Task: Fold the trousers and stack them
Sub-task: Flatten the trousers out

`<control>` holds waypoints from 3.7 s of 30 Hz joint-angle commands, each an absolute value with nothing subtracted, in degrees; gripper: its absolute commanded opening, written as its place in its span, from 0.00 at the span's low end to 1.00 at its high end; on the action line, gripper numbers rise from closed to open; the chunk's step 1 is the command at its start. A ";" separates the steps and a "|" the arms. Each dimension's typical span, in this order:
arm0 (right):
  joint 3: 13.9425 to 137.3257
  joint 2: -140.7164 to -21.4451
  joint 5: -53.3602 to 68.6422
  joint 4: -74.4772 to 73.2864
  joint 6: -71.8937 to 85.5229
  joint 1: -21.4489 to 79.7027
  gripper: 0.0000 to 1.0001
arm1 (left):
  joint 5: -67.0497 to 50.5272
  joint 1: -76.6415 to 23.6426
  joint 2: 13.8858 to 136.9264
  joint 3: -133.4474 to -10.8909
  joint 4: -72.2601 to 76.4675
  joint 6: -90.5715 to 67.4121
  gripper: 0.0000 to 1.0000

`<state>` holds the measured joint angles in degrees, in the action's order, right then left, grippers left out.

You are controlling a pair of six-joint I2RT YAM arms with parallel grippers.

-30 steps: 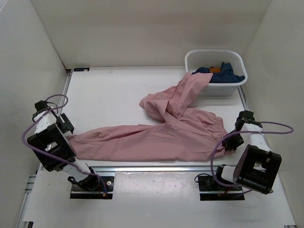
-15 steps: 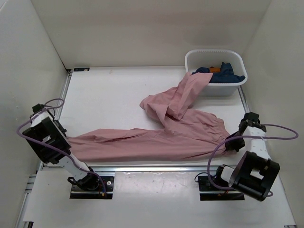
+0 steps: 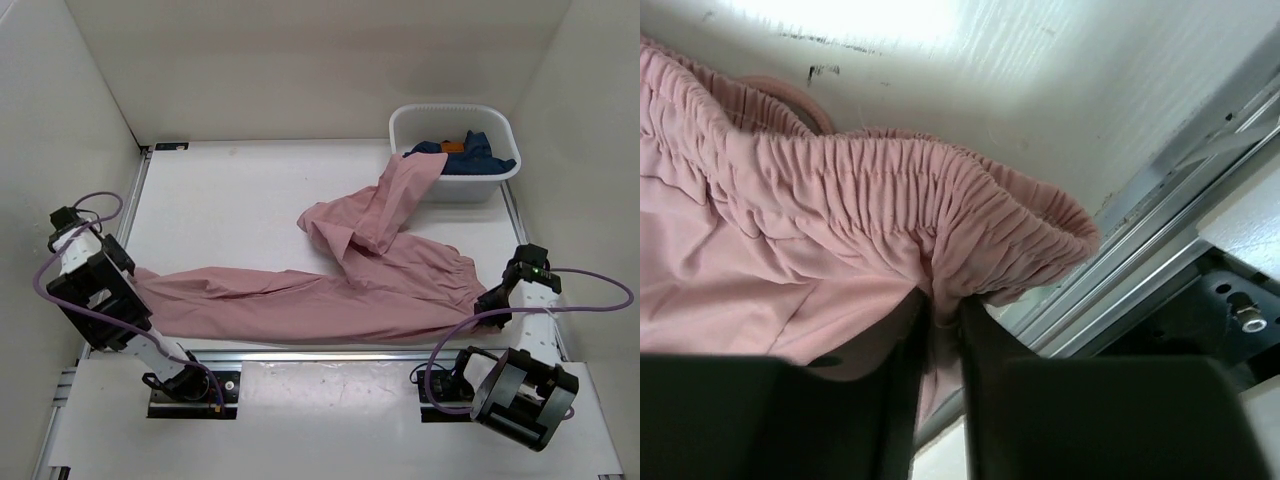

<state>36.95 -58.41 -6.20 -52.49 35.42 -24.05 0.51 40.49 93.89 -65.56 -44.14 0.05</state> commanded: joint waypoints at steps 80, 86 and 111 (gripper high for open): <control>42.81 -74.62 -7.73 -37.53 36.74 -5.54 0.82 | -1.14 -31.36 100.97 -100.09 -41.48 0.00 1.00; 39.12 -75.50 -9.14 -35.78 39.54 -6.06 0.82 | 1.48 -42.88 111.08 -106.52 -42.10 0.00 1.00; 36.91 -87.28 -11.34 -32.26 41.66 -5.54 0.42 | -14.49 -21.81 90.45 -75.88 -44.29 0.00 0.32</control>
